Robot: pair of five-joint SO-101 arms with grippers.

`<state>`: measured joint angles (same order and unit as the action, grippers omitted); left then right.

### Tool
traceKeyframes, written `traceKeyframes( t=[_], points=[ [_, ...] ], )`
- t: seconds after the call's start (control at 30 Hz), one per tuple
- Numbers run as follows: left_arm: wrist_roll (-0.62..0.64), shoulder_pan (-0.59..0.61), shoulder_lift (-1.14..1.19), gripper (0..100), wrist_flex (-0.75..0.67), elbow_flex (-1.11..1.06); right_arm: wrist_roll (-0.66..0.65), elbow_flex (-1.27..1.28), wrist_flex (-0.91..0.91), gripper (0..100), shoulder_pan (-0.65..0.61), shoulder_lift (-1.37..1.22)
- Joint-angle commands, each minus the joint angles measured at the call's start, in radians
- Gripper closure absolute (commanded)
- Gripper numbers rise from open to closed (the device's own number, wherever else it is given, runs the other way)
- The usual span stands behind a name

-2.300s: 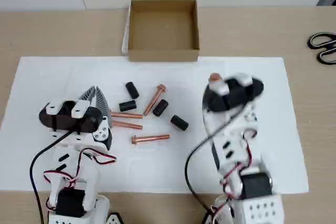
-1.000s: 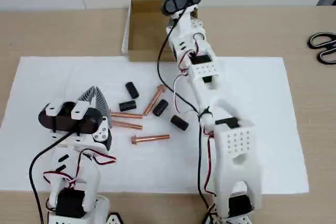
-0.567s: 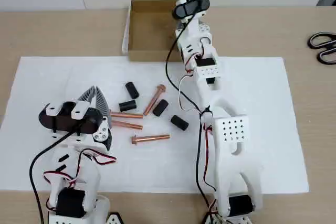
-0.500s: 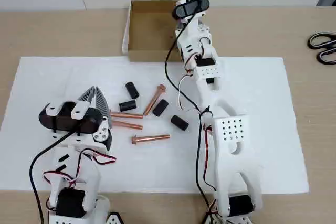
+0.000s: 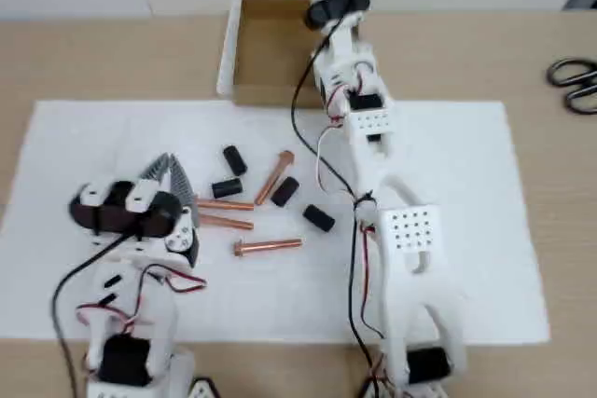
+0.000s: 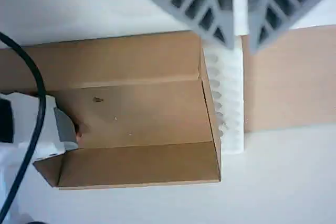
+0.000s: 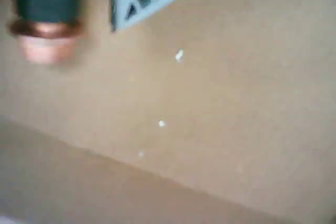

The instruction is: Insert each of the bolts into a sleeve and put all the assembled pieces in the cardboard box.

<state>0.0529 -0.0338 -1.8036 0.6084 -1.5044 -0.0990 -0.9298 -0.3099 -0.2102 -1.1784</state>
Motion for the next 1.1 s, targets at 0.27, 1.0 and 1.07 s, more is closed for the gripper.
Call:
traceKeyframes(
  t=[0.27, 1.0, 1.07],
  points=[
    [-0.005, 0.003, -0.011, 99, -0.025, 0.004, 0.003, -0.494, -0.659, 83.7, -0.036, 0.081],
    [-0.003, 0.003, -0.011, 99, -0.025, 0.004, 0.003, -0.746, -1.389, 83.6, -0.127, 0.226],
    [-0.002, 0.003, -0.011, 99, -0.025, 0.004, 0.003, -0.701, -1.389, 83.5, -0.140, 0.275]
  ],
)
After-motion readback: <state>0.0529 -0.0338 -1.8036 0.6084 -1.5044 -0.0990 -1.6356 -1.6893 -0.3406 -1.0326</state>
